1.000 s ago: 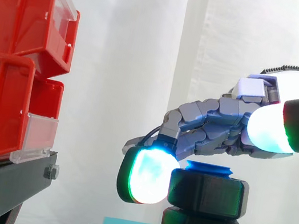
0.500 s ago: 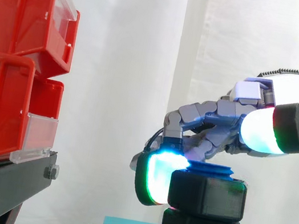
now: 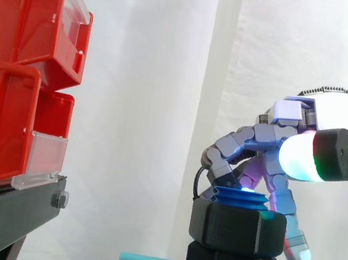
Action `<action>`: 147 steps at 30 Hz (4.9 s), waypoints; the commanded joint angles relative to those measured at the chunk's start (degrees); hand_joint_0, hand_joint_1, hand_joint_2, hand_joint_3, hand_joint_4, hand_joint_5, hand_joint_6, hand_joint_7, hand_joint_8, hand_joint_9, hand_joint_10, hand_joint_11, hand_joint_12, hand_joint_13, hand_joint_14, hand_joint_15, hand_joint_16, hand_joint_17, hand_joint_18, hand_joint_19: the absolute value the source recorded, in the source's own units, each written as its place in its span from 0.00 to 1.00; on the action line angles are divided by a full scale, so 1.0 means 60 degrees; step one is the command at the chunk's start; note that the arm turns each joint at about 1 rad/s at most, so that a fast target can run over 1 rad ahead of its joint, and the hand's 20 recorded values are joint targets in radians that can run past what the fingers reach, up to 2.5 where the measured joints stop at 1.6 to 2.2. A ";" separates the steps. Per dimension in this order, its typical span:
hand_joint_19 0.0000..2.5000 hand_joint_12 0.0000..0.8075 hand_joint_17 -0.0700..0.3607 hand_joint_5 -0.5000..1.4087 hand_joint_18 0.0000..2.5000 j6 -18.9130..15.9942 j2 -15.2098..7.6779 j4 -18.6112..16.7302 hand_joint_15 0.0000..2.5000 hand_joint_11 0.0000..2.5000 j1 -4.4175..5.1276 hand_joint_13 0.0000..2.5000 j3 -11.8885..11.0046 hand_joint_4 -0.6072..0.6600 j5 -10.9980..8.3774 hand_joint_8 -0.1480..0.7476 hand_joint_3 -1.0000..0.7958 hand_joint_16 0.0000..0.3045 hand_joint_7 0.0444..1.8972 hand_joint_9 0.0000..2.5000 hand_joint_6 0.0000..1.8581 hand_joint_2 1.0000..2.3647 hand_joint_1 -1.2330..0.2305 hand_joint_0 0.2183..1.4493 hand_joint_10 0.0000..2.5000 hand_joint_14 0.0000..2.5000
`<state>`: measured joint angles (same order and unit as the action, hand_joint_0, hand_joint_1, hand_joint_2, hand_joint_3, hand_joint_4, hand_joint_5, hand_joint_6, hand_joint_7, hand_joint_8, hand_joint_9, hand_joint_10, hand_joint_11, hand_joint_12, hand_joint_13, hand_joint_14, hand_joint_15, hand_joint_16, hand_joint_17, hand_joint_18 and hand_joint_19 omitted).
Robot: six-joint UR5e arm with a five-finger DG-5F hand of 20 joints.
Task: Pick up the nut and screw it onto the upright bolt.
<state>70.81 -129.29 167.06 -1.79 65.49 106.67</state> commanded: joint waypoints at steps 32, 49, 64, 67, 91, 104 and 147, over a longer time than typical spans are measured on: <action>0.00 0.51 0.50 0.18 0.02 -0.0039 -0.0015 -0.0554 0.00 0.00 0.0356 0.12 -0.0280 0.57 0.0064 0.47 0.28 0.21 0.31 0.28 0.27 0.00 0.70 0.16 0.00 0.00; 0.00 0.51 0.50 0.19 0.02 -0.0039 -0.0015 -0.1169 0.00 0.00 0.0532 0.12 0.0233 0.58 -0.0083 0.48 0.28 0.21 0.33 0.27 0.27 0.00 0.71 0.17 0.00 0.00; 0.01 0.52 0.50 0.19 0.03 -0.0083 -0.0015 -0.1374 0.00 0.00 0.0591 0.13 0.0496 0.61 -0.0097 0.49 0.28 0.21 0.37 0.28 0.27 0.00 0.79 0.17 0.00 0.00; 0.01 0.52 0.49 0.20 0.04 -0.0083 -0.0015 -0.1359 0.00 0.00 0.0591 0.13 0.0496 0.62 -0.0097 0.49 0.28 0.21 0.39 0.28 0.27 0.00 0.79 0.17 0.00 0.00; 0.00 0.37 0.34 0.27 0.14 -0.0068 -0.0015 -0.1272 0.00 0.02 0.0210 0.23 0.0496 0.62 0.0181 0.52 0.28 0.11 0.68 0.44 0.27 0.00 0.77 0.20 0.00 0.00; 0.00 0.27 0.30 0.31 0.30 -0.0068 -0.0015 -0.1286 0.00 0.09 -0.0054 0.39 0.0496 0.56 0.0503 0.43 0.28 0.09 0.70 0.72 0.31 0.00 0.75 0.22 0.00 0.00; 0.00 0.50 0.49 0.19 0.00 -0.0083 -0.0205 -0.1228 0.00 0.00 0.0195 0.05 -0.0280 0.58 0.0635 0.45 0.28 0.21 0.33 0.19 0.27 0.00 0.78 0.16 0.00 0.00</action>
<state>70.28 -129.91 159.94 -0.64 63.74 110.38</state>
